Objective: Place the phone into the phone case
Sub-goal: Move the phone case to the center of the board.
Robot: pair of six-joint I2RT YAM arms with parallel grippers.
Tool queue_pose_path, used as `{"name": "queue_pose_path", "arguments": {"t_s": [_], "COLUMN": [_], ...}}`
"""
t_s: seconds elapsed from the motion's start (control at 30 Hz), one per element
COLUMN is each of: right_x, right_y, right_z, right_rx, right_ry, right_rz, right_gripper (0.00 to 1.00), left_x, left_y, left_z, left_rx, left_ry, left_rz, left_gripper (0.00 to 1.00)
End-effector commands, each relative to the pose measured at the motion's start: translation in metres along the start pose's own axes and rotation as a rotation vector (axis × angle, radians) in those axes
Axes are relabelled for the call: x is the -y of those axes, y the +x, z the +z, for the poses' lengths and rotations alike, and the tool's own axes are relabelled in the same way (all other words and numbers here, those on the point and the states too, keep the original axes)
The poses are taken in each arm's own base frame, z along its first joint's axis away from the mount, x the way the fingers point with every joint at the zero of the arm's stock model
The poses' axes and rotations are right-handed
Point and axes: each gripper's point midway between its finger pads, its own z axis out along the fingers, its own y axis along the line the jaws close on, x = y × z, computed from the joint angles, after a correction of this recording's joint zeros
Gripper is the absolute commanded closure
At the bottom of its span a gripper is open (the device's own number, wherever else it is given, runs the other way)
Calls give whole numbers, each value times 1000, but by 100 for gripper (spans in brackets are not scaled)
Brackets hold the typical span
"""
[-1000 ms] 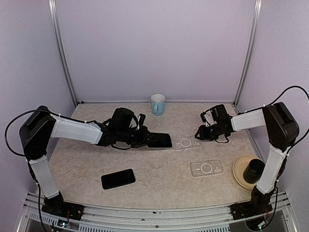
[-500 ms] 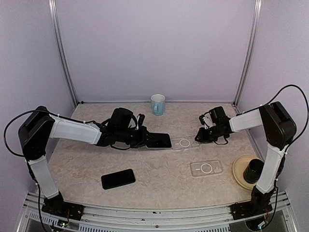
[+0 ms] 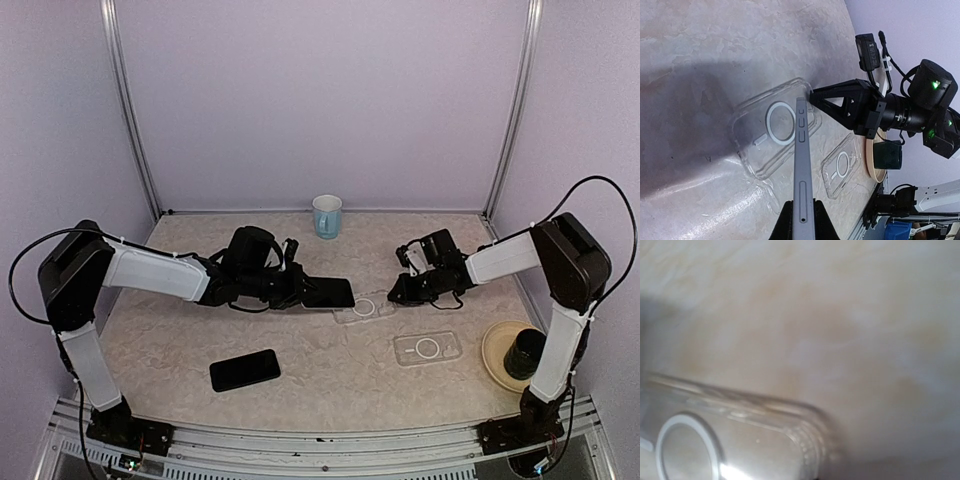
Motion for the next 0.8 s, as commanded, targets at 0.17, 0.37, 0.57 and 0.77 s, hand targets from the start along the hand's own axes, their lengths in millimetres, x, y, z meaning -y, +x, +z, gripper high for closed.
{"name": "queue_pose_path", "arguments": {"t_s": [0.17, 0.37, 0.57, 0.77], "right_x": [-44, -57, -58, -51], "right_y": [28, 20, 5, 3], "right_z": [5, -16, -38, -43], "right_rx": [-38, -5, 30, 29], "right_ry": [-54, -92, -148, -228], "right_rz": [35, 56, 59, 62], "right_gripper": [83, 66, 52, 49], "left_x": [20, 23, 31, 43], "left_y": [-11, -7, -3, 5], "left_z": [-6, -10, -7, 2], "left_rx": [41, 45, 32, -19], "left_ry": [96, 101, 124, 164], "left_rz": [-21, -52, -54, -47], "left_gripper": [100, 100, 100, 100]}}
